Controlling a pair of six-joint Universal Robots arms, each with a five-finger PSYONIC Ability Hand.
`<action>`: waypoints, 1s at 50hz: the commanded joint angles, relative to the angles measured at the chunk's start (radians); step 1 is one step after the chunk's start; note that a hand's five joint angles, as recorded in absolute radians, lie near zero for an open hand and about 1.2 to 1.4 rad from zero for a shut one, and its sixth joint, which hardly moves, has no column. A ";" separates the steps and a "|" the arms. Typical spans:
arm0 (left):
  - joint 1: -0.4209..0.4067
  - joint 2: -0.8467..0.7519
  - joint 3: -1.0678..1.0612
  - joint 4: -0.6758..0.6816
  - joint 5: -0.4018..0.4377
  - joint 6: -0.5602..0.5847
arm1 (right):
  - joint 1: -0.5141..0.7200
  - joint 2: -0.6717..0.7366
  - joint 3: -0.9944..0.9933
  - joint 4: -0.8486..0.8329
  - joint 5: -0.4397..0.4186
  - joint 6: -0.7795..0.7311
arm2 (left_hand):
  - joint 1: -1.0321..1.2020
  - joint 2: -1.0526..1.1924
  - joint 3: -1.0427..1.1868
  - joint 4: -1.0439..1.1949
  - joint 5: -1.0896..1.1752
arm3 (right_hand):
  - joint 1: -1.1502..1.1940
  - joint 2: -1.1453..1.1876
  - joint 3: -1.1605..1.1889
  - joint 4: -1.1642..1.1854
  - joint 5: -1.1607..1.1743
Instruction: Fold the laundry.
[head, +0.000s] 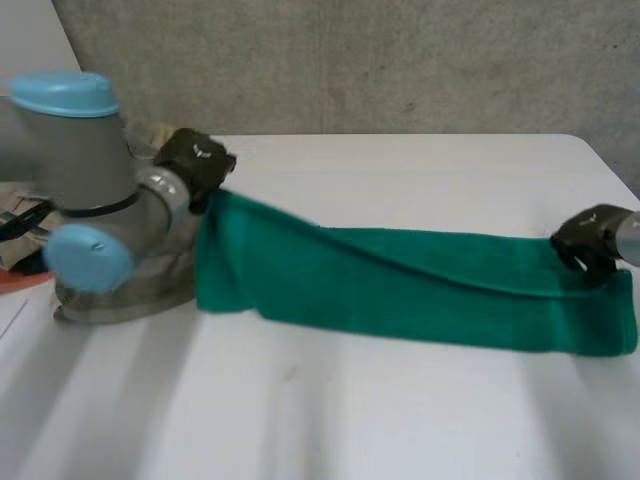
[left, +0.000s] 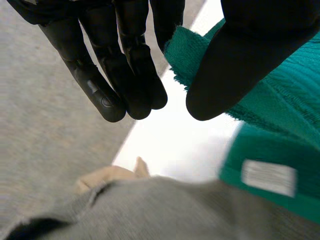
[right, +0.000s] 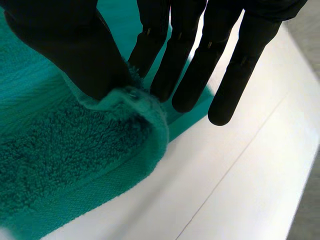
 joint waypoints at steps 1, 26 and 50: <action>-0.026 -0.256 0.312 -0.044 -0.051 0.046 | 0.035 0.112 -0.136 -0.126 0.012 0.017 | 0.238 0.199 0.209 0.201 0.235 | 0.258 0.216 0.205 0.198 0.208; -0.047 -0.233 0.257 0.022 -0.038 0.048 | 0.021 0.006 -0.073 -0.174 -0.124 0.198 | -0.984 -1.022 -1.012 -1.021 -0.987 | -0.963 -1.005 -1.017 -1.024 -1.014; -0.073 -0.278 0.405 0.097 -0.068 -0.068 | 0.042 0.249 -0.256 -0.562 0.066 0.347 | -0.984 -1.022 -1.012 -1.021 -0.987 | -0.963 -1.005 -1.017 -1.024 -1.014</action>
